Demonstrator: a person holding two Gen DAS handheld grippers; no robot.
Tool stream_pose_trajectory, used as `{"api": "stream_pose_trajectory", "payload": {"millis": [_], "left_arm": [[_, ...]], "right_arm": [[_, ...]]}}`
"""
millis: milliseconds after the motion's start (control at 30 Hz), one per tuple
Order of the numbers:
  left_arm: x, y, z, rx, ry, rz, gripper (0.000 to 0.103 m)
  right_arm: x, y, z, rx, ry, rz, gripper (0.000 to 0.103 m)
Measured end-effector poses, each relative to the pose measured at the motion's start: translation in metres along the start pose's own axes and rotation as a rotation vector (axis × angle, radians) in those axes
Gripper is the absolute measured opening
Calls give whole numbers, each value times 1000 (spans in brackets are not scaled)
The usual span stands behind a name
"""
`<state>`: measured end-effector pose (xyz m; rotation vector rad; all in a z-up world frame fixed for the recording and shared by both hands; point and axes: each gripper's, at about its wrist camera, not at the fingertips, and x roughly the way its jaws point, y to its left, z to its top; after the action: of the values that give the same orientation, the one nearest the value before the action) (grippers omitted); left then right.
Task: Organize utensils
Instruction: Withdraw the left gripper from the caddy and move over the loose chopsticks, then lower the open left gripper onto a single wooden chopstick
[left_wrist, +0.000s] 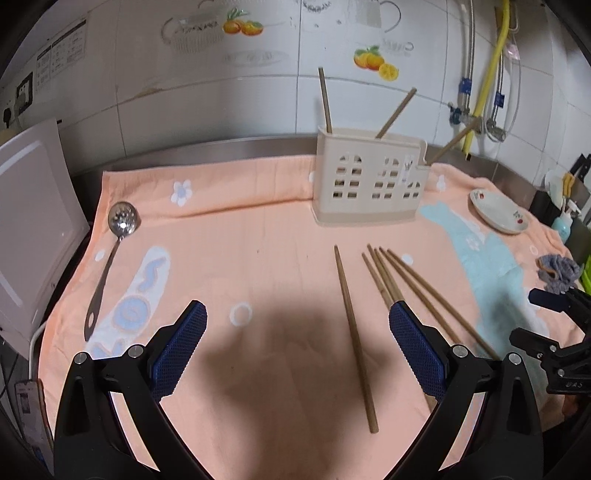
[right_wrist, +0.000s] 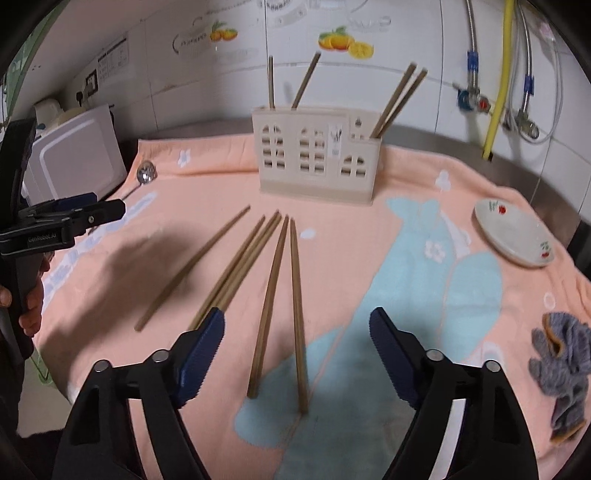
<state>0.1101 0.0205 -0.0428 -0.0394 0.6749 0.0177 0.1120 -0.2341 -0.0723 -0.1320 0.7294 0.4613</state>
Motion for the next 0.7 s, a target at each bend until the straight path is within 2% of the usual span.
{"api": "stream_pose_trajectory", "payload": {"millis": [100, 167, 367, 533, 700], "left_arm": [[4, -1, -8, 5, 21, 4, 98], [6, -1, -12, 0, 36, 2, 98], [14, -2, -22, 2, 68, -1, 98], [20, -5, -31, 5, 96, -13, 98], [25, -10, -40, 11, 122, -45, 98]], "right_arm": [[7, -1, -7, 11, 26, 11, 69], [10, -2, -9, 17, 27, 9, 68], [17, -2, -15, 22, 44, 19, 54], [27, -1, -20, 20, 74, 32, 36], [37, -1, -23, 17, 92, 39, 27]]}}
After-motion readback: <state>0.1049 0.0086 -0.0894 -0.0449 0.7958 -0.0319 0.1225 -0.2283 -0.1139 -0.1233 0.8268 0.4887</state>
